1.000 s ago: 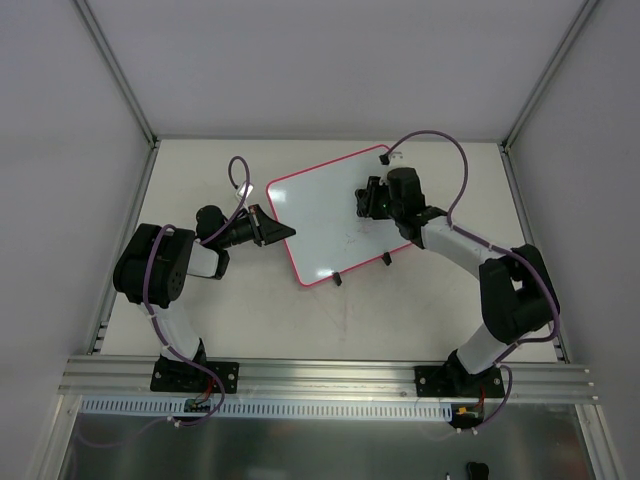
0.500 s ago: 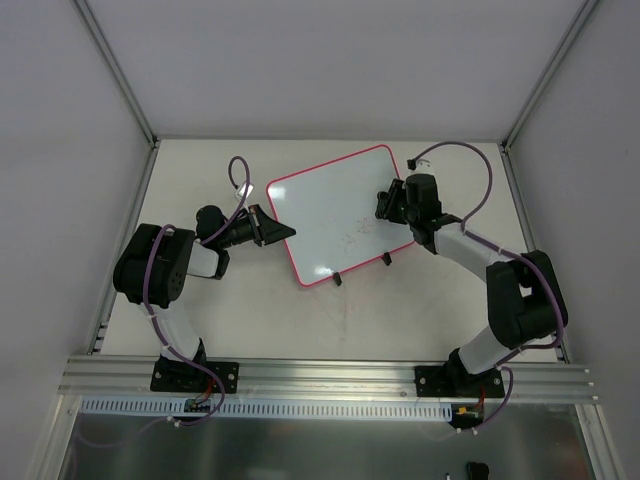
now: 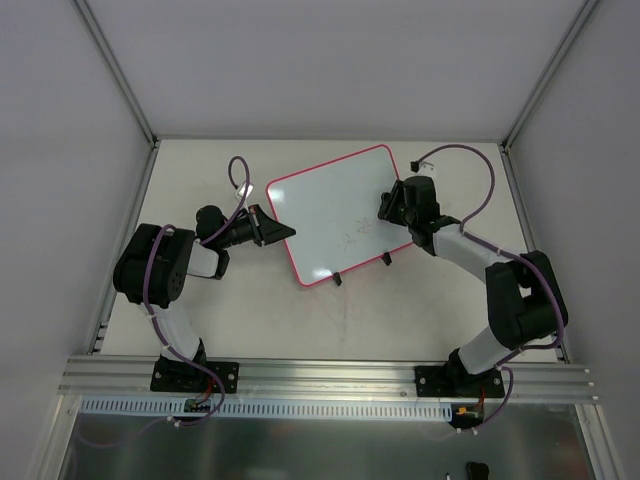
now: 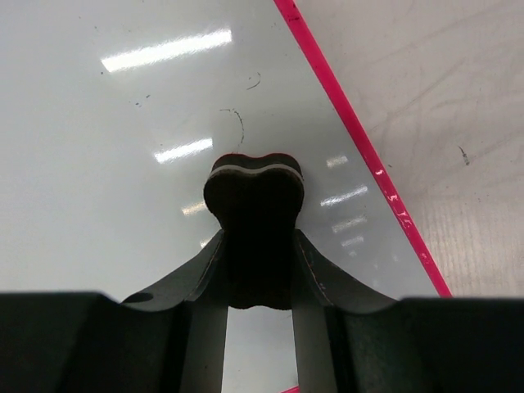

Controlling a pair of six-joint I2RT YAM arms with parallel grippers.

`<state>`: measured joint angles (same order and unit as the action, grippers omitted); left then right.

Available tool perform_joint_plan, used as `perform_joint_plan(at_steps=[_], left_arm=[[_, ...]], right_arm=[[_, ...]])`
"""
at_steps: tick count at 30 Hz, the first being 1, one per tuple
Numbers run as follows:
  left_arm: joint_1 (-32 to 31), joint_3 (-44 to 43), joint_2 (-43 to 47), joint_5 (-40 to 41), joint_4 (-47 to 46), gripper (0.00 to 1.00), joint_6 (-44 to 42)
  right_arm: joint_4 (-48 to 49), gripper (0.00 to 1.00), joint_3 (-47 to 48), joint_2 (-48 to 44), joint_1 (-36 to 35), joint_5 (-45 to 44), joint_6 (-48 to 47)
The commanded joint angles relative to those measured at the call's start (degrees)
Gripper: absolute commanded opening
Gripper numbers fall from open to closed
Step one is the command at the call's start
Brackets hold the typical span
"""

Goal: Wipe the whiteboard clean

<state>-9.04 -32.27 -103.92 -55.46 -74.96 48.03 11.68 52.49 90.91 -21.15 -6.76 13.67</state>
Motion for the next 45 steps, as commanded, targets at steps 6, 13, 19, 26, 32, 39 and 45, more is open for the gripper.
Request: perform_joint_plan(at_steps=[6,13,19,26,32,39,45], left_arm=[[-0.4,0.2,0.7,-1.7,-21.4,0.0,-4.5],[-0.5,0.4,0.9,-1.7,-21.4,0.0,-4.5],[-0.5,0.7,1.5,-1.7,-21.4,0.0,-4.6],[-0.5,0.7,1.5,-1.7,-21.4,0.0,-4.5],[-0.5,0.5,1.2,-1.8,-21.4,0.0,-4.4],[-0.4,0.5,1.2,-1.8,-21.4,0.0,-4.3],[-0.5,0.5,1.4,-1.8,-21.4,0.0,-4.3]], right_arm=[[-8.1,0.0,0.9,4.0,-10.3,-8.4,-4.0],[-9.1,0.0,5.4,6.8,-19.0,-8.4,-3.2],[-9.1,0.0,9.4,9.6,-24.5,-7.3,-4.2],[-9.3,0.0,13.4,12.9,-29.6,-5.2,-5.9],[-7.1,0.0,14.0,14.1,-31.8,-1.6,-7.0],[-2.3,0.0,11.3,14.7,-32.8,2.7,-7.9],[-1.8,0.0,10.6,15.2,-33.9,2.4,-8.1]])
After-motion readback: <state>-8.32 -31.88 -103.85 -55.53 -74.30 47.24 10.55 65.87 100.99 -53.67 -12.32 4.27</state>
